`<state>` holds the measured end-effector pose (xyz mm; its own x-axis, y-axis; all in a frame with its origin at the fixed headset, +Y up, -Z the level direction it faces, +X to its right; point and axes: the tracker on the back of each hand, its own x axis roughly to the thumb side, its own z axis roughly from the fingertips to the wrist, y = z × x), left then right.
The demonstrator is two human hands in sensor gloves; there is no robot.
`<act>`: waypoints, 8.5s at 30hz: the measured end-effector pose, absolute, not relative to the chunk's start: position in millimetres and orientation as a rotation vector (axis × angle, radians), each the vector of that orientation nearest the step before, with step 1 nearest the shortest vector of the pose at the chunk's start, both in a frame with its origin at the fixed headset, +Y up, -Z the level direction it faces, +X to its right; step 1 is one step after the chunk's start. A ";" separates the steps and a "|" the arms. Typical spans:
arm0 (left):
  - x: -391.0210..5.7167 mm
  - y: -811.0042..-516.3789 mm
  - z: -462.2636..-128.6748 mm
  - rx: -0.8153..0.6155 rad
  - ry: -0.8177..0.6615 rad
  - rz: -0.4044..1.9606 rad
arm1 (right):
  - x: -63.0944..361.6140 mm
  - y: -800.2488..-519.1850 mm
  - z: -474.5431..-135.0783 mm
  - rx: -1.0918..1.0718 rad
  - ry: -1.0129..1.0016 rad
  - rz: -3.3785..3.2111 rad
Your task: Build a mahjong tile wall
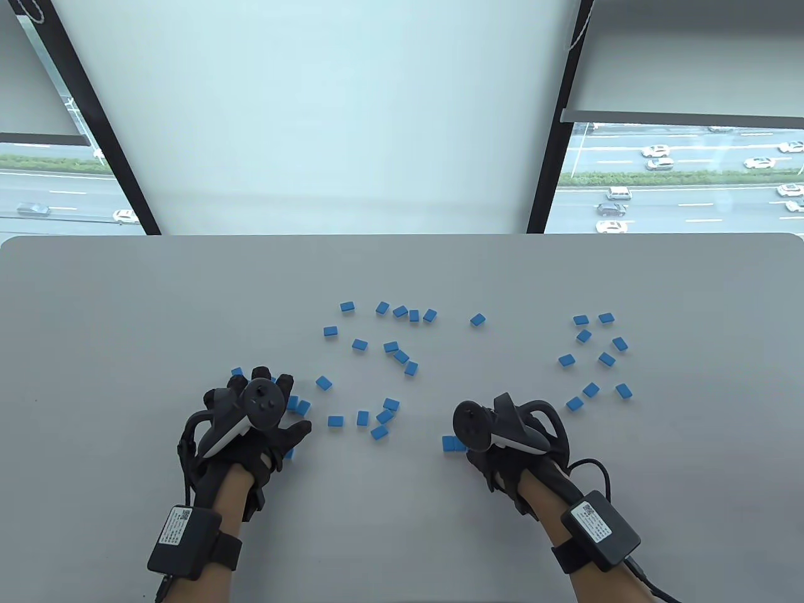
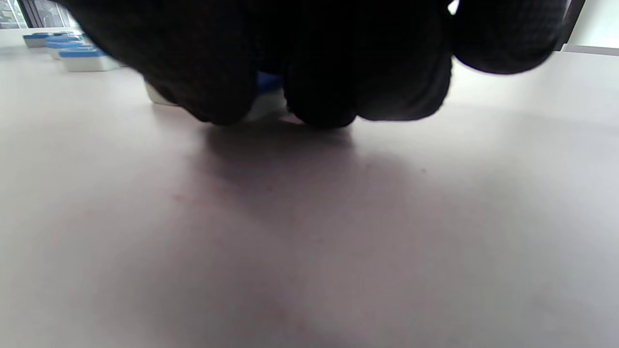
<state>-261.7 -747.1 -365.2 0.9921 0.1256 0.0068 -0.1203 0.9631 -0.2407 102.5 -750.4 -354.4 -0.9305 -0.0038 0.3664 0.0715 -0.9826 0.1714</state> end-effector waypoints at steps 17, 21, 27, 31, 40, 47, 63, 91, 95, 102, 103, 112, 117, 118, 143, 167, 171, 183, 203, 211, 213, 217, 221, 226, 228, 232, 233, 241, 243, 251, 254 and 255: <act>-260.5 -746.5 -366.0 -0.241 -0.022 0.124 | 157.2 -699.2 -360.2 -0.390 0.194 -3.289; -260.5 -746.5 -366.2 -0.242 -0.022 0.126 | 187.8 -685.6 -361.3 -0.246 0.360 -3.333; -260.8 -746.5 -366.3 -0.242 -0.022 0.133 | 232.5 -684.7 -366.8 0.017 0.428 -3.369; -261.2 -746.7 -366.3 -0.243 -0.021 0.134 | 252.9 -700.6 -375.0 0.204 0.335 -3.325; -261.3 -746.5 -366.0 -0.244 -0.022 0.131 | 265.1 -741.6 -390.6 0.334 -0.028 -3.248; -260.8 -746.9 -366.0 -0.245 -0.024 0.128 | 260.1 -747.8 -393.2 0.318 -0.045 -3.170; -263.3 -745.7 -364.4 -0.239 -0.012 0.136 | 254.1 -749.8 -395.6 0.259 -0.145 -3.145; -261.6 -748.5 -364.5 -0.261 -0.022 0.140 | 169.1 -719.4 -368.7 -0.331 -0.102 -3.247; -260.8 -748.5 -364.4 -0.265 -0.024 0.135 | 141.9 -730.8 -362.6 -0.467 -0.211 -3.196; -259.8 -747.3 -363.9 -0.259 -0.028 0.138 | 123.8 -745.0 -358.9 -0.531 -0.331 -3.108; -259.8 -747.6 -364.2 -0.260 -0.028 0.138 | 122.8 -746.2 -358.6 -0.533 -0.344 -3.098; -258.0 -747.9 -365.1 -0.263 -0.031 0.129 | 129.1 -746.0 -360.7 -0.525 -0.401 -3.146; -257.1 -746.0 -364.9 -0.256 -0.033 0.130 | 169.8 -730.3 -369.8 -0.459 -0.414 -3.573; -257.2 -745.1 -364.6 -0.253 -0.032 0.130 | 178.8 -726.1 -372.4 -0.419 -0.370 -3.617; -257.3 -745.1 -365.6 -0.250 -0.032 0.121 | 279.2 -753.2 -409.3 0.523 -0.025 -3.154; -254.4 -747.7 -365.8 -0.260 -0.038 0.115 | 250.9 -730.1 -391.0 0.302 0.020 -3.252; -254.7 -747.9 -365.7 -0.259 -0.035 0.114 | 234.0 -718.0 -384.7 0.162 0.071 -3.298; -255.6 -748.8 -364.6 -0.271 -0.023 0.109 | 179.7 -727.4 -373.9 -0.334 -0.259 -3.345; -256.0 -750.2 -365.1 -0.278 -0.026 0.120 | 139.4 -749.3 -366.4 -0.483 -0.499 -3.156; -256.0 -750.0 -365.3 -0.278 -0.027 0.122 | 144.0 -741.9 -366.7 -0.478 -0.480 -3.190; -255.9 -748.7 -365.0 -0.274 -0.031 0.128 | 153.8 -725.6 -367.5 -0.450 -0.399 -3.271; -256.4 -747.5 -365.4 -0.269 -0.029 0.131 | 178.0 -684.0 -370.9 -0.333 -0.127 -3.358; -257.1 -746.9 -365.6 -0.264 -0.028 0.135 | 210.3 -654.3 -379.3 -0.116 0.097 -3.444; -257.0 -747.3 -366.0 -0.265 -0.030 0.134 | 263.5 -653.3 -387.1 0.217 0.228 -3.402; -256.9 -747.4 -366.1 -0.265 -0.031 0.132 | 283.5 -662.7 -388.4 0.345 0.254 -3.359; -257.0 -748.1 -365.9 -0.269 -0.029 0.129 | 314.1 -691.3 -392.0 0.551 0.221 -3.259; -257.0 -748.1 -365.7 -0.271 -0.028 0.128 | 320.0 -701.9 -393.7 0.580 0.153 -3.237; -254.9 -750.8 -365.0 -0.286 -0.026 0.112 | 325.7 -748.3 -404.8 0.486 -0.200 -3.204; -254.5 -750.9 -364.9 -0.288 -0.027 0.111 | 325.1 -749.8 -405.7 0.471 -0.231 -3.210; -253.9 -751.3 -365.1 -0.292 -0.028 0.111 | 322.5 -756.9 -408.6 0.472 -0.266 -3.165; -253.6 -751.2 -365.4 -0.291 -0.030 0.115 | 320.0 -756.7 -409.7 0.467 -0.277 -3.149; -253.7 -751.5 -365.6 -0.291 -0.030 0.116 | 318.8 -757.0 -409.8 0.463 -0.275 -3.148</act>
